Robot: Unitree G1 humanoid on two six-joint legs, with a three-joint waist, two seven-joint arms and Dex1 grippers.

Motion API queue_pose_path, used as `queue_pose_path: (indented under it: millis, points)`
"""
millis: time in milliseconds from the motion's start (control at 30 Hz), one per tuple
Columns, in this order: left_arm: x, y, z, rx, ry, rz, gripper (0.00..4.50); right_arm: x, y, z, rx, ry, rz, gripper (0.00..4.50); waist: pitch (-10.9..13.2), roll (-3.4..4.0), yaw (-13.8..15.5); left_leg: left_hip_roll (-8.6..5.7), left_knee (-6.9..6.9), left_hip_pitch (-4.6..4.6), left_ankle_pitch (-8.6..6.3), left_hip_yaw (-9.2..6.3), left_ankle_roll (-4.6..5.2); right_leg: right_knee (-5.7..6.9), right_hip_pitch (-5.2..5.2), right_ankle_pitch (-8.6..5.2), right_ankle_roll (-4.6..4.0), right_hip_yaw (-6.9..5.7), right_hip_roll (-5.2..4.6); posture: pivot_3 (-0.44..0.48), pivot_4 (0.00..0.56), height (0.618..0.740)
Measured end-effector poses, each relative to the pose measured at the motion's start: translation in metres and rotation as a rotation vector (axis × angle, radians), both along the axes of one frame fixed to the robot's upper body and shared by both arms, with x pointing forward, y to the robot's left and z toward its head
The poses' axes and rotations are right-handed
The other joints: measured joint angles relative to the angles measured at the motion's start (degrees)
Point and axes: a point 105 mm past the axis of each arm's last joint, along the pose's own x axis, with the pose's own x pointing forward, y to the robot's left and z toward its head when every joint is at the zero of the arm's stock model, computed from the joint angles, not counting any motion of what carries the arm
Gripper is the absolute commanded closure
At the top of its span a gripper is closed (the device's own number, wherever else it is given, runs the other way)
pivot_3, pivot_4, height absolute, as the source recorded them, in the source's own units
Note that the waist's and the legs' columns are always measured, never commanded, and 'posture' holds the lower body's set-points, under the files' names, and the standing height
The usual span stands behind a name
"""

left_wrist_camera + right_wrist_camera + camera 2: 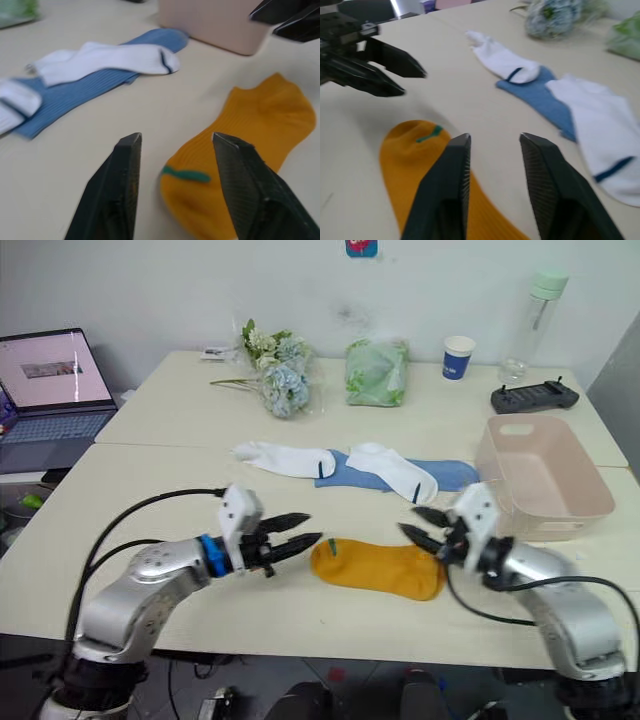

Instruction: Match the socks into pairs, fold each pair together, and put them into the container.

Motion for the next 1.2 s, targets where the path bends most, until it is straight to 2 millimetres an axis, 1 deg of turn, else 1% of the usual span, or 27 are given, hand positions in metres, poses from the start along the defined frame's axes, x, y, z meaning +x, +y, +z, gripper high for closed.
queue_pose_path:
  millis: [67,100,133,200,300,400,600,733,833,933,1033,1100,1200]
  points:
    - [0.001,-0.007,-0.010,0.037,-0.012,-0.029,3.92,-0.001,0.003,-0.014,-0.036,0.016,0.003,4.45,0.00,0.00,0.00,0.02,-0.01,0.01,0.00,-0.01,0.00,0.03,-0.01,0.00,0.00,-0.02,0.01,0.000,0.150,0.740]
    - [0.001,-0.009,-0.015,0.059,-0.016,-0.044,4.27,-0.002,0.003,-0.022,-0.057,0.027,-0.003,4.50,0.00,0.00,-0.01,0.03,-0.02,0.03,0.00,-0.01,0.00,0.04,-0.01,0.00,0.00,-0.03,0.03,0.000,0.150,0.740]
    - [0.001,-0.011,-0.020,0.074,-0.017,-0.055,4.47,-0.002,0.002,-0.030,-0.074,0.042,-0.008,4.50,0.00,0.00,-0.02,0.03,-0.02,0.03,0.00,-0.01,0.00,0.05,-0.02,0.00,0.00,-0.02,0.03,0.000,0.150,0.740]
    - [-0.002,-0.015,-0.028,0.107,-0.024,-0.090,4.47,-0.003,-0.001,-0.046,-0.111,0.071,-0.023,4.50,0.00,0.01,-0.15,0.03,-0.02,0.03,0.00,0.03,0.00,0.06,-0.03,0.00,0.00,0.02,0.03,0.000,0.150,0.740]
    - [-0.001,-0.017,-0.038,0.134,-0.036,-0.107,4.47,-0.002,-0.005,-0.056,-0.149,0.071,-0.039,4.50,-0.01,0.02,-0.23,0.03,-0.01,0.08,0.00,0.03,0.00,0.10,-0.01,0.00,0.00,0.02,0.03,0.000,0.150,0.740]
    - [0.005,-0.009,-0.056,0.180,-0.007,-0.075,4.47,-0.005,-0.017,-0.069,-0.180,0.092,-0.063,4.50,-0.01,0.02,-0.17,0.02,-0.01,0.07,0.00,0.01,0.00,0.08,0.00,0.00,0.01,0.00,0.03,0.000,0.150,0.740]
    - [0.004,-0.001,-0.060,0.180,-0.001,-0.068,4.47,-0.004,-0.042,-0.068,-0.189,0.079,-0.116,4.50,-0.02,0.03,-0.24,0.04,0.00,0.14,0.00,0.04,0.00,0.13,0.02,0.00,0.01,0.03,0.04,0.000,0.150,0.740]
    - [0.002,0.013,-0.059,0.154,0.020,-0.036,4.47,-0.009,-0.055,-0.066,-0.162,0.093,-0.127,4.50,-0.02,0.04,-0.24,0.04,-0.01,0.14,0.00,0.03,0.01,0.13,0.03,0.00,0.01,0.04,0.04,0.000,0.150,0.740]
    - [0.004,0.017,-0.052,0.117,0.026,-0.021,4.47,-0.016,-0.048,-0.056,-0.089,0.085,-0.083,4.50,-0.02,0.04,-0.25,0.05,0.00,0.14,0.00,0.02,0.01,0.14,0.03,0.00,0.01,0.03,0.04,0.000,0.150,0.740]
    - [0.001,0.011,-0.040,0.078,0.003,-0.045,4.47,-0.019,-0.039,-0.043,-0.048,0.057,-0.036,4.50,-0.02,0.03,-0.22,0.04,0.00,0.12,0.00,0.01,0.01,0.12,0.03,0.00,0.01,0.03,0.04,0.000,0.150,0.740]
    - [-0.004,0.004,-0.032,0.070,-0.014,-0.082,4.47,-0.023,-0.031,-0.037,-0.037,0.054,-0.001,4.50,-0.02,0.03,-0.22,0.05,0.00,0.13,0.00,0.01,0.01,0.13,0.03,0.00,0.01,0.01,0.04,0.000,0.150,0.740]
    - [-0.008,0.003,-0.032,0.087,-0.013,-0.105,4.47,-0.025,-0.028,-0.039,-0.048,0.064,0.015,4.50,-0.02,0.03,-0.23,0.05,-0.01,0.14,0.00,0.02,0.01,0.13,0.03,0.00,0.01,0.02,0.04,0.000,0.150,0.740]
    - [-0.011,0.003,-0.041,0.135,0.006,-0.116,4.47,-0.028,-0.025,-0.055,-0.126,0.101,0.041,4.50,-0.02,0.04,-0.22,0.03,0.00,0.13,0.00,0.02,0.01,0.13,0.03,0.00,0.01,0.02,0.04,0.000,0.150,0.740]
